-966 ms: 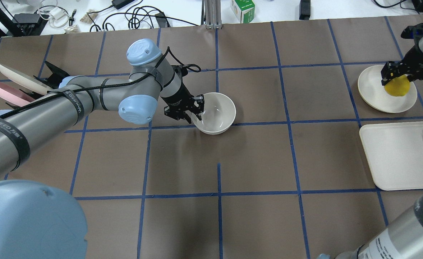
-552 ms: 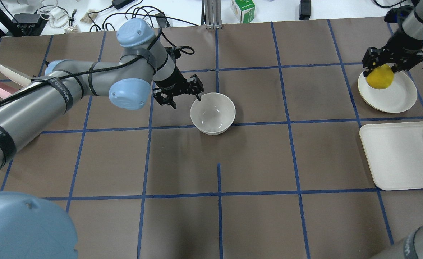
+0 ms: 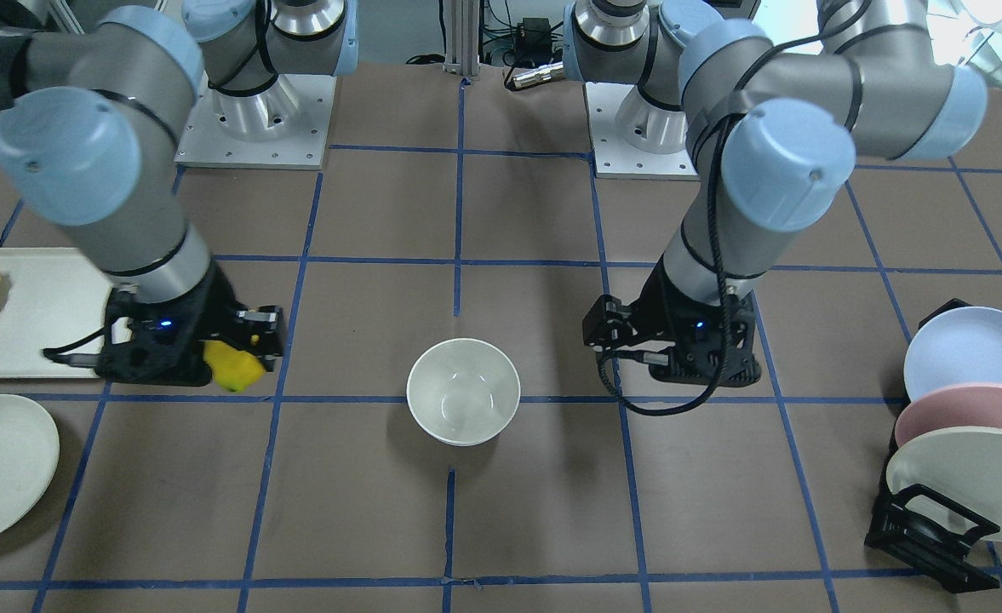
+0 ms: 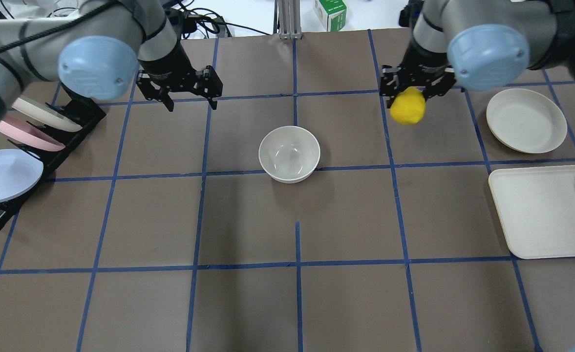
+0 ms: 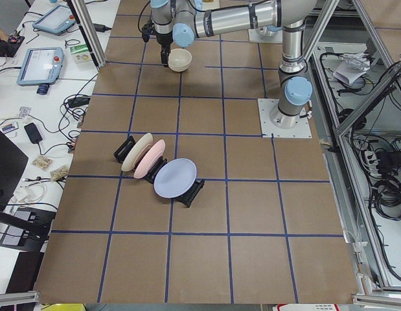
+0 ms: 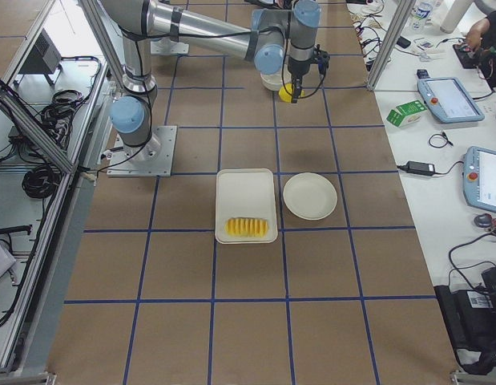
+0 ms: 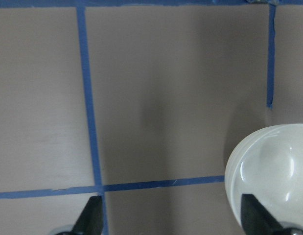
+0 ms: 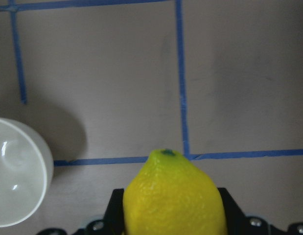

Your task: Place bowl and put lemon in it

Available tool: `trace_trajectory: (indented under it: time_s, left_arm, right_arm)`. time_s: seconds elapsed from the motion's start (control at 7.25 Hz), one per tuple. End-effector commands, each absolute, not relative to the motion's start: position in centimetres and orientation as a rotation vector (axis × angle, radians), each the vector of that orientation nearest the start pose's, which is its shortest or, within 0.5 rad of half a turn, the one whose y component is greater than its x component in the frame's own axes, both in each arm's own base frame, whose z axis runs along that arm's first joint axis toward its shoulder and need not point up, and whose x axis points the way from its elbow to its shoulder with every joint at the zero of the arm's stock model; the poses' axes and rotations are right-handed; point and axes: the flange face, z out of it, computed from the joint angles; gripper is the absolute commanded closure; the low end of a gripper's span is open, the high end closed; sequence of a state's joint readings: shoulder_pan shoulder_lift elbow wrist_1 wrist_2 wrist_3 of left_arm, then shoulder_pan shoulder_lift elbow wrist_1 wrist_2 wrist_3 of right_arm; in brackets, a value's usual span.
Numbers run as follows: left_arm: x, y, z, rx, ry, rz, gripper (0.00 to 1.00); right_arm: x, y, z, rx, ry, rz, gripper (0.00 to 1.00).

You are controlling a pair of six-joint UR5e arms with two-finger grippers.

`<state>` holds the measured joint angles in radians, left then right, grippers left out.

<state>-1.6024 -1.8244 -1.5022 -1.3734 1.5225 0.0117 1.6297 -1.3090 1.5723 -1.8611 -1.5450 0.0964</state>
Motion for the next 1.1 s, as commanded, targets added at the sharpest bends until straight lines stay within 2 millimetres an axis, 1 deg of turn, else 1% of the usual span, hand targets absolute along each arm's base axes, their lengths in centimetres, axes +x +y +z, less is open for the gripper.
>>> trace_trajectory:
  time_s: [0.0, 0.14, 0.28, 0.41, 0.55, 0.69, 0.83, 0.97]
  left_arm:
    - [-12.8, -56.8, 45.8, 0.1, 3.123, -0.018, 0.0]
    - [-12.8, -55.4, 47.2, 0.101, 3.123, -0.006, 0.0]
    - [-12.8, -54.3, 47.9, 0.098, 3.117, -0.003, 0.0]
    - [-12.8, -53.8, 48.1, 0.098, 3.116, 0.001, 0.0]
    - [-12.8, -53.4, 48.7, 0.098, 3.115, -0.008, 0.0]
    - [-12.7, -52.9, 49.2, 0.097, 3.103, -0.012, 0.0]
    - [-12.8, -52.7, 49.3, 0.097, 3.1, -0.005, 0.0]
    - [-12.8, -53.0, 49.0, 0.098, 3.111, 0.004, 0.0]
  right_arm:
    - [26.1, -56.7, 34.2, -0.01, 3.101, -0.052, 1.0]
    - [30.0, -56.6, 32.1, 0.021, 3.085, -0.113, 1.0]
    - [33.1, -56.3, 29.4, 0.019, 3.081, -0.117, 1.0]
    - [35.0, -56.1, 27.9, 0.016, 3.073, -0.136, 1.0]
    - [35.9, -56.2, 27.2, 0.011, 3.064, -0.156, 1.0]
    - [35.9, -56.3, 26.8, -0.005, 3.065, -0.156, 1.0]
    - [36.2, -57.0, 25.5, -0.015, 3.061, -0.177, 1.0]
    - [36.2, -57.2, 24.6, -0.015, 3.056, -0.192, 1.0]
